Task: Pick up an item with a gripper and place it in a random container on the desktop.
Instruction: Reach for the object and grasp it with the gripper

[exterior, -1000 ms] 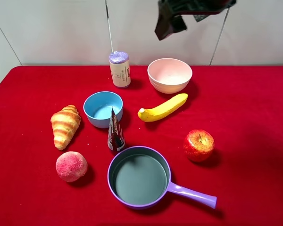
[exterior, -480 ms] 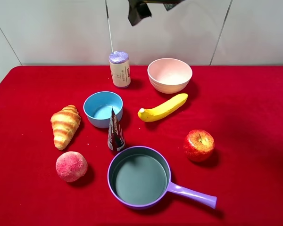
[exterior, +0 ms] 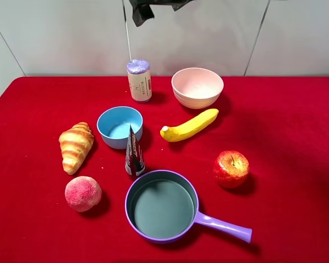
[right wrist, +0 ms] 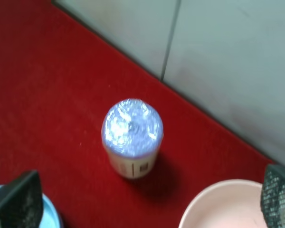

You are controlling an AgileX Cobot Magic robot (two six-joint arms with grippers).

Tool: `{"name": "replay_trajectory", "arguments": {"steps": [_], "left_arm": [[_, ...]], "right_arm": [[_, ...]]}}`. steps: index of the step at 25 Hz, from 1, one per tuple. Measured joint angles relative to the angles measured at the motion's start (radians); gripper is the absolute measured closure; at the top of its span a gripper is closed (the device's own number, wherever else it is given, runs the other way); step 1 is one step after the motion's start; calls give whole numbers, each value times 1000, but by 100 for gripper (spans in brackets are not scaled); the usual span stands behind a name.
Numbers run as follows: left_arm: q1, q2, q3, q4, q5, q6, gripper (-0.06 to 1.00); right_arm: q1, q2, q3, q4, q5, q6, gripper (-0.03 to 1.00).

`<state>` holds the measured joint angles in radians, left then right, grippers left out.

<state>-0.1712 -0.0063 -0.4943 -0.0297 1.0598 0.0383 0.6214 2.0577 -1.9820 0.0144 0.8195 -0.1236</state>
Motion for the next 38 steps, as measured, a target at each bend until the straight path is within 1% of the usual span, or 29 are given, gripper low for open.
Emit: {"name": "replay_trajectory", "arguments": {"steps": [19,30,38], "left_arm": [[0,0,0,0,0,0,-4],[0,0,0,0,0,0,-4],[0,0,0,0,0,0,-4]], "right_arm": [[0,168,-12,16,-282,0,27],[0,261,-12,31,-387,0,27],[0,306,-12,35,-429,0,27]]}}
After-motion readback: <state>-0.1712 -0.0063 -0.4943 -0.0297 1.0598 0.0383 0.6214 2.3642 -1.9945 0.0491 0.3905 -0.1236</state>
